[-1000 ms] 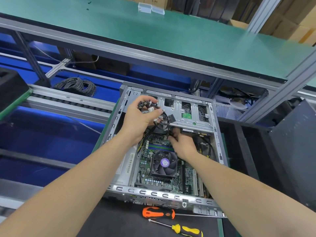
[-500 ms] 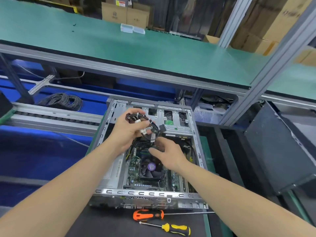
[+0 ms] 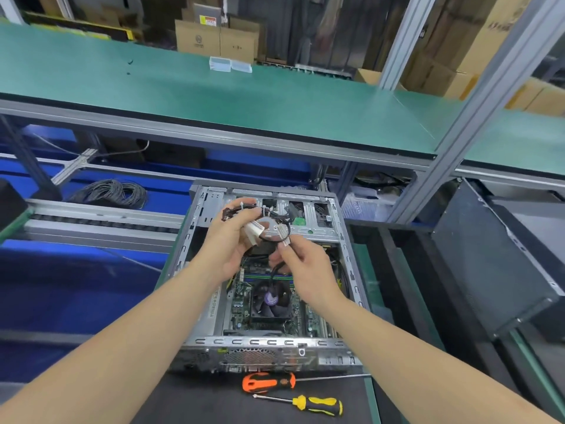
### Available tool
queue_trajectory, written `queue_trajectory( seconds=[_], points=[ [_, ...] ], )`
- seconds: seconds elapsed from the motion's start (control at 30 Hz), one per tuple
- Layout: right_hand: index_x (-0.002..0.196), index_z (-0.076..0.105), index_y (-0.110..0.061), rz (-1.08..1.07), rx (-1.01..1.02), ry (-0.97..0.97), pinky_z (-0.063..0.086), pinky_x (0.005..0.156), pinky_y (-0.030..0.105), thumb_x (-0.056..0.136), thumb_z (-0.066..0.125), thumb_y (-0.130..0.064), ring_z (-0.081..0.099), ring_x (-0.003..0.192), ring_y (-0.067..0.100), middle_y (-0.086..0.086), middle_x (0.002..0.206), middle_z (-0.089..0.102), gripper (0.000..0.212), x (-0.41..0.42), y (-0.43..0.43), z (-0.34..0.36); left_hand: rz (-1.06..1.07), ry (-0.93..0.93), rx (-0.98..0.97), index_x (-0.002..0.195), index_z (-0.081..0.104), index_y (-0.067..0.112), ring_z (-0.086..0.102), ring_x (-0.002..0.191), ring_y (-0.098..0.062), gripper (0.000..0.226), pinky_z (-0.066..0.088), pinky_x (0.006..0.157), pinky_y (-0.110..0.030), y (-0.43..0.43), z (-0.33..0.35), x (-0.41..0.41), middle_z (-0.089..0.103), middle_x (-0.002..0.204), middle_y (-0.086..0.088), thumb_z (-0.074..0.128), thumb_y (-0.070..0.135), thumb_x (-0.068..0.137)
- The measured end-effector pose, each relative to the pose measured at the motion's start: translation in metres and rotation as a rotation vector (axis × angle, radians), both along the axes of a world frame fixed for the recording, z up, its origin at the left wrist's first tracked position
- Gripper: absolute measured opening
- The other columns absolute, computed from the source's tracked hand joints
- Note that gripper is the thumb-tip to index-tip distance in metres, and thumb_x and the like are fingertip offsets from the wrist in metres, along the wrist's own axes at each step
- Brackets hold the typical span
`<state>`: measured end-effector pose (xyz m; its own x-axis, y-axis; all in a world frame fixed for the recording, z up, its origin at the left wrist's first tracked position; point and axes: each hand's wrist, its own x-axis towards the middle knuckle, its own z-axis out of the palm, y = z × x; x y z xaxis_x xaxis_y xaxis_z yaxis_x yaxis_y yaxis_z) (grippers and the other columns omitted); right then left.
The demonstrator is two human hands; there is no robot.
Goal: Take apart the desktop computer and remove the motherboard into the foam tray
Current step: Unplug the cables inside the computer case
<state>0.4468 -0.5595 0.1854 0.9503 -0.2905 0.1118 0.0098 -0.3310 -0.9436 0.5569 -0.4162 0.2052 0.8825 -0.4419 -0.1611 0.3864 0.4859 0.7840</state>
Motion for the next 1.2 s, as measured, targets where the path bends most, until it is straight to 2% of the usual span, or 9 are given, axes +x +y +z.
queue_trajectory(
  seconds=[0.13, 0.23, 0.4, 0.57, 0.7, 0.8, 1.0, 1.1, 1.2],
  points=[
    [0.138, 0.048, -0.032, 0.002, 0.208, -0.065, 0.056, 0.076, 0.027, 0.11, 0.05, -0.014, 0.077, 0.087, 0.024, 0.009, 0.096, 0.078, 0.034, 0.003, 0.001, 0.026, 0.019, -0.149, 0.068, 0.106, 0.071, 0.028, 0.067, 0.088, -0.022, 0.029, 0.052, 0.073, -0.034, 0.0, 0.021, -0.007, 0.074, 0.103, -0.007, 0.081, 0.021, 0.08],
    [0.148, 0.037, -0.042, 0.039, 0.324, -0.096, 0.06, 0.081, 0.042, 0.11, 0.049, -0.012, 0.077, 0.094, 0.029, 0.006, 0.109, 0.078, 0.05, 0.004, -0.005, 0.046, 0.079, -0.342, 0.193, 0.116, 0.069, 0.027, 0.068, 0.091, -0.014, 0.036, 0.052, 0.073, -0.024, -0.003, 0.034, -0.011, 0.076, 0.104, 0.001, 0.085, 0.024, 0.083],
    [0.15, 0.047, -0.024, 0.05, 0.576, -0.097, 0.062, 0.068, 0.035, 0.11, 0.044, -0.003, 0.075, 0.105, 0.035, 0.004, 0.126, 0.074, 0.046, -0.001, -0.021, 0.069, 0.03, -0.641, 0.388, 0.122, 0.068, 0.038, 0.066, 0.111, -0.013, 0.046, 0.052, 0.09, -0.024, -0.004, 0.047, -0.019, 0.07, 0.122, 0.007, 0.087, 0.041, 0.079],
    [0.136, 0.06, -0.021, 0.077, 0.816, -0.114, 0.059, 0.094, 0.05, 0.103, 0.051, -0.003, 0.07, 0.118, 0.036, 0.01, 0.132, 0.071, 0.039, -0.007, -0.035, 0.083, -0.127, -0.817, 0.576, 0.132, 0.058, 0.049, 0.062, 0.116, 0.0, 0.057, 0.049, 0.096, -0.025, -0.01, 0.062, -0.023, 0.064, 0.13, 0.016, 0.078, 0.06, 0.08],
    [0.143, 0.055, -0.022, 0.002, 0.988, -0.125, 0.055, 0.1, 0.06, 0.107, 0.043, 0.003, 0.067, 0.123, 0.039, 0.016, 0.136, 0.068, 0.046, -0.009, -0.052, 0.088, -0.316, -0.604, 0.42, 0.143, 0.055, 0.038, 0.06, 0.109, -0.014, 0.068, 0.04, 0.094, -0.036, -0.03, 0.078, -0.027, 0.064, 0.132, -0.011, 0.055, 0.068, 0.082],
    [0.143, 0.055, -0.02, -0.068, 1.091, -0.147, 0.057, 0.096, 0.06, 0.105, 0.035, 0.009, 0.066, 0.121, 0.046, 0.024, 0.135, 0.066, 0.051, -0.015, -0.062, 0.089, -0.282, -0.532, 0.46, 0.143, 0.057, 0.038, 0.06, 0.121, -0.025, 0.045, 0.039, 0.111, -0.046, -0.052, 0.077, -0.032, 0.065, 0.137, -0.003, 0.042, 0.055, 0.104],
    [0.123, 0.057, -0.004, -0.256, 1.173, -0.174, 0.059, 0.09, 0.059, 0.105, 0.033, 0.002, 0.067, 0.121, 0.043, 0.029, 0.133, 0.065, 0.03, -0.042, -0.096, 0.081, -0.234, -0.564, 0.54, 0.125, 0.07, 0.031, 0.067, 0.1, -0.016, 0.026, 0.051, 0.07, -0.02, -0.111, 0.062, -0.056, 0.071, 0.112, 0.005, 0.054, 0.021, 0.106],
    [0.093, 0.066, -0.001, -0.382, 1.223, -0.193, 0.056, 0.097, 0.06, 0.104, 0.038, -0.012, 0.067, 0.122, 0.043, 0.03, 0.133, 0.065, 0.032, -0.063, -0.128, 0.07, -0.262, -0.55, 0.59, 0.124, 0.07, 0.025, 0.065, 0.103, -0.009, 0.024, 0.05, 0.077, -0.021, -0.147, 0.051, -0.073, 0.069, 0.113, 0.006, 0.061, 0.02, 0.103],
    [0.099, 0.058, -0.011, -0.434, 1.118, -0.192, 0.057, 0.098, 0.057, 0.102, 0.051, -0.012, 0.069, 0.119, 0.04, 0.019, 0.115, 0.072, 0.008, -0.082, -0.161, 0.06, -0.334, -0.561, 0.628, 0.121, 0.07, 0.021, 0.064, 0.104, -0.006, 0.025, 0.05, 0.086, -0.024, -0.186, 0.04, -0.091, 0.07, 0.112, 0.006, 0.069, 0.015, 0.097]
  ],
)
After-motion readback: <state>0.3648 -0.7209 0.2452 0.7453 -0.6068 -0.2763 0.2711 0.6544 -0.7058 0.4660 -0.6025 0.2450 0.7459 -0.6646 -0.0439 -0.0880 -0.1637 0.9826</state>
